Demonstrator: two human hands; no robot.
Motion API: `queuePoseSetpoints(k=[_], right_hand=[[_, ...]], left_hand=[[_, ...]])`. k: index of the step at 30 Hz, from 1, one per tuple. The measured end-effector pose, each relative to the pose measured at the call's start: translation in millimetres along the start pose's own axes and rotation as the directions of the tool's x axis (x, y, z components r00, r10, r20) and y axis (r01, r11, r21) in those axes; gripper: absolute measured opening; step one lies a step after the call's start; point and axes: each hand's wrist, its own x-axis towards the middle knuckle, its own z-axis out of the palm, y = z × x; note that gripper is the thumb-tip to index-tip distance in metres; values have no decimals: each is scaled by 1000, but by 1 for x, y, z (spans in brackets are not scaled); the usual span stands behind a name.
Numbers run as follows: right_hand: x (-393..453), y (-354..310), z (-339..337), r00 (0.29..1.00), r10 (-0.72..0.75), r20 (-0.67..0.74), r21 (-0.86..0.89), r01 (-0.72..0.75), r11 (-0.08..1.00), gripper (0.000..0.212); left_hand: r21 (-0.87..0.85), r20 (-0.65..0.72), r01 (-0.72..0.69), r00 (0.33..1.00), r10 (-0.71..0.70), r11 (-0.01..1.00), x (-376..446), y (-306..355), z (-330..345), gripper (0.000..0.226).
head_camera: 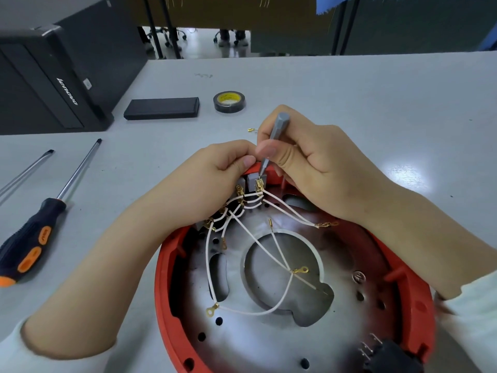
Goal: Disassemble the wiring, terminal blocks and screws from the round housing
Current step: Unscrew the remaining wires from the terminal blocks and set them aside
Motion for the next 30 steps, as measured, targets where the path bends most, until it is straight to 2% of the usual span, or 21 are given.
queuePoseSetpoints(k=[4,6,8,11,14,26,30], right_hand=[[-1,-4,1,999,-47,11,-152,48,987,31],[0,-3,2,1000,-22,5,-99,22,995,26],[3,-2,3,999,42,-5,29,-42,999,17],[12,1,5,990,141,19,190,-142,972,18],[20,3,8,977,191,90,210,-206,956,19],[39,0,4,920,330,210,296,-382,875,28],[34,1,5,934,309,182,304,-352,885,26]], left_hand=[[20,-7,-10,1000,10,1000,0,-1,0,31],[32,2,-7,1000,7,999,0,-1,0,29],[30,13,0,1000,0,1000,1,-1,0,30],[24,7,6,1000,-6,1000,0,0,-1,36],[35,29,7,1000,-8,999,1,0,-1,27],[36,-2,9,1000,-9,999,1,0,0,24],[57,9,3,1000,-4,998,2,-1,0,24]])
